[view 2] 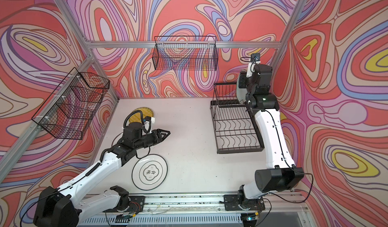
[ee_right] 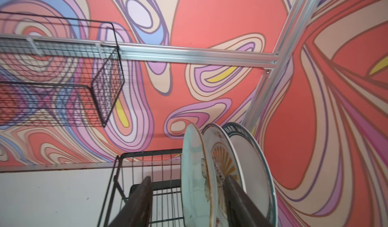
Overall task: Load plates into a dish rack
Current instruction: Place the plate on the dish rack, then pick up the plate from the bottom-center of the table.
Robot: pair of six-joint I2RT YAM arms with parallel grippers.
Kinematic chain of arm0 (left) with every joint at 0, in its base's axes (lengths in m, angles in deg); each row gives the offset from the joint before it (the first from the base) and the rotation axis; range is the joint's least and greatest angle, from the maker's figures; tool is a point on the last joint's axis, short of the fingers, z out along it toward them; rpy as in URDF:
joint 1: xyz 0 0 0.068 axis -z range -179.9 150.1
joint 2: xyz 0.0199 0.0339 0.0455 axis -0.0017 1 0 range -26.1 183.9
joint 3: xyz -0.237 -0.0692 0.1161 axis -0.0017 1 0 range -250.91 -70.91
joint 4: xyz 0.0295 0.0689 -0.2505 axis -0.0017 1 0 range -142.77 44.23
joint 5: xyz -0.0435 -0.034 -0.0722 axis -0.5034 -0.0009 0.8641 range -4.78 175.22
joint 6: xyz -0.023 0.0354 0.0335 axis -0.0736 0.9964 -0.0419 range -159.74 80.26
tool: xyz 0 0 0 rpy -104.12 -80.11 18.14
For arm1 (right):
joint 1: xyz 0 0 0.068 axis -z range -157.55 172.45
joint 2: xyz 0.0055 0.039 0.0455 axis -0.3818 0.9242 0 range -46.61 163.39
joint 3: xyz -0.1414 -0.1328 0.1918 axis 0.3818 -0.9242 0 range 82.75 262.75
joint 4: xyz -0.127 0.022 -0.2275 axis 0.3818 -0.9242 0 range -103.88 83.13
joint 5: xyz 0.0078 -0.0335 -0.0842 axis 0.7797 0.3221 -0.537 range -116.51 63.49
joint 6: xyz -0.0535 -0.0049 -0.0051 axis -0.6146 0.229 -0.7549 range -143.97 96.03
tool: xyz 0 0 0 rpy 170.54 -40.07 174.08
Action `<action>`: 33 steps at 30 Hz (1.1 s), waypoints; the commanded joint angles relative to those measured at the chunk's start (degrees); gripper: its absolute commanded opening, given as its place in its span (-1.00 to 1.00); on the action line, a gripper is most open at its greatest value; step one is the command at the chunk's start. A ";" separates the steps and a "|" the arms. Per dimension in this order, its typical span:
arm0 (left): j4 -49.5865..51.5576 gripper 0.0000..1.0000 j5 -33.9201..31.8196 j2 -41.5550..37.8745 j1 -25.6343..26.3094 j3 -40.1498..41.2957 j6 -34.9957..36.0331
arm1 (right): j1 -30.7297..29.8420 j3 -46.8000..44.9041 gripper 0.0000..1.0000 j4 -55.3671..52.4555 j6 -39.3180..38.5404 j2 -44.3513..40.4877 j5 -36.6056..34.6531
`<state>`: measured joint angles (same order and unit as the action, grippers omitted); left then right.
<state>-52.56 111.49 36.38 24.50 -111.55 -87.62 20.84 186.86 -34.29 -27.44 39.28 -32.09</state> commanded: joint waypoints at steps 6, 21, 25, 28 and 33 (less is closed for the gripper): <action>6.85 -0.09 -4.03 -0.64 0.27 -2.45 3.68 | -2.25 -9.78 0.11 3.47 8.14 -6.79 11.59; 13.66 -0.09 -7.30 -0.21 0.28 -5.48 7.08 | -14.20 -33.94 0.14 12.81 15.65 -17.03 10.47; 16.50 -0.09 -8.42 -0.94 0.24 -6.57 8.65 | -19.62 -37.62 0.15 14.26 16.64 -17.88 7.74; 21.03 -0.09 -11.18 -1.61 0.25 -8.41 10.97 | -24.01 -39.37 0.14 14.60 16.66 -17.32 5.01; 26.11 -0.09 -14.45 -3.79 0.25 -10.26 13.37 | -28.86 -40.98 0.14 14.78 16.79 -15.89 2.54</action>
<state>-31.97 100.21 34.59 24.50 -120.06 -77.13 -6.44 147.00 -21.22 -11.42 22.82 -26.56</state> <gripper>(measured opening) 0.456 0.572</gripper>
